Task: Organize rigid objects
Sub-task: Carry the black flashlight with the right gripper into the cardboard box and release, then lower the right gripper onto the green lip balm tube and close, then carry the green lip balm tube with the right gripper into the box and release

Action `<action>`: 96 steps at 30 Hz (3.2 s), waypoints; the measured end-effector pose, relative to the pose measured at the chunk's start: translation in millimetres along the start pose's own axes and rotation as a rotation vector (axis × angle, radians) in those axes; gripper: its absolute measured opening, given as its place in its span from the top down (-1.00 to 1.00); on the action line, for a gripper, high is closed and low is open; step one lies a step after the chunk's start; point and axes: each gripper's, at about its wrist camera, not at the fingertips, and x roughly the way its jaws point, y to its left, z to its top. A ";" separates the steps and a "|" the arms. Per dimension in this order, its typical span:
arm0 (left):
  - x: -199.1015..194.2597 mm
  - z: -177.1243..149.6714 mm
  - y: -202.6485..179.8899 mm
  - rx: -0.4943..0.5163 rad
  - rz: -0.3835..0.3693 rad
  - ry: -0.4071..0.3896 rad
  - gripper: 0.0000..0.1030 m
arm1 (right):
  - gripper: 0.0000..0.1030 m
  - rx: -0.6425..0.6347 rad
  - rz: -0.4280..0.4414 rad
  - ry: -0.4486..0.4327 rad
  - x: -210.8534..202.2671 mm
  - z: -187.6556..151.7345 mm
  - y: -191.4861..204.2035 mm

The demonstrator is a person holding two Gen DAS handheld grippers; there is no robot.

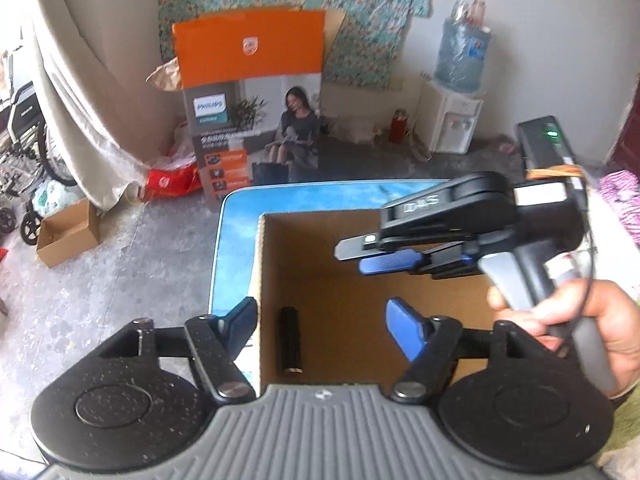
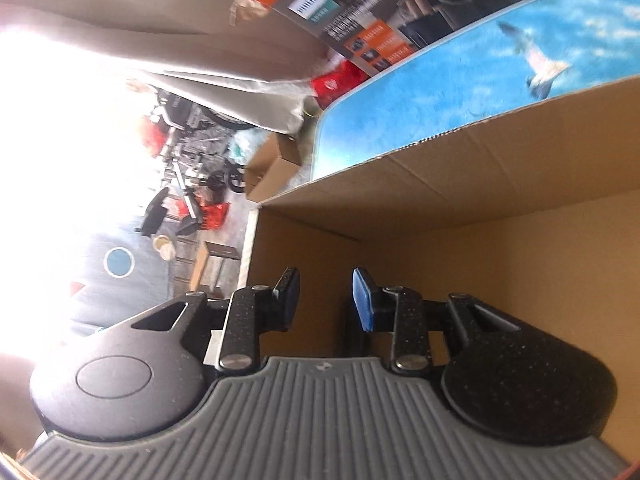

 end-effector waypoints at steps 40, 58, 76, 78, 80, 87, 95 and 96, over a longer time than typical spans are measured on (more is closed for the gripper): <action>25.3 -181.3 -110.7 0.180 -0.288 0.142 0.43 | 0.18 0.494 0.229 -0.065 -200.9 -277.6 -165.6; 26.7 -187.8 -128.3 0.238 -0.340 0.198 0.62 | 0.43 0.436 0.125 -0.062 -205.3 -276.2 -165.4; 2.5 -194.7 -136.6 0.262 -0.404 0.144 0.69 | 0.62 0.409 0.093 -0.088 -207.6 -284.8 -161.2; -3.2 -194.3 -135.4 0.258 -0.412 0.132 0.69 | 0.64 0.391 0.093 -0.096 -210.5 -287.3 -157.8; -11.0 -191.7 -134.1 0.258 -0.414 0.109 0.69 | 0.65 0.361 0.091 -0.108 -215.4 -288.5 -150.3; -45.0 -165.8 -114.9 0.238 -0.396 -0.028 0.69 | 0.67 0.143 0.060 -0.154 -231.5 -271.2 -92.0; -60.3 -104.9 -65.2 0.131 -0.354 -0.135 0.69 | 0.70 -0.127 0.112 -0.173 -217.2 -209.4 -7.7; -57.0 -96.3 -58.6 0.115 -0.348 -0.131 0.69 | 0.70 -0.143 0.120 -0.162 -211.0 -199.2 -0.2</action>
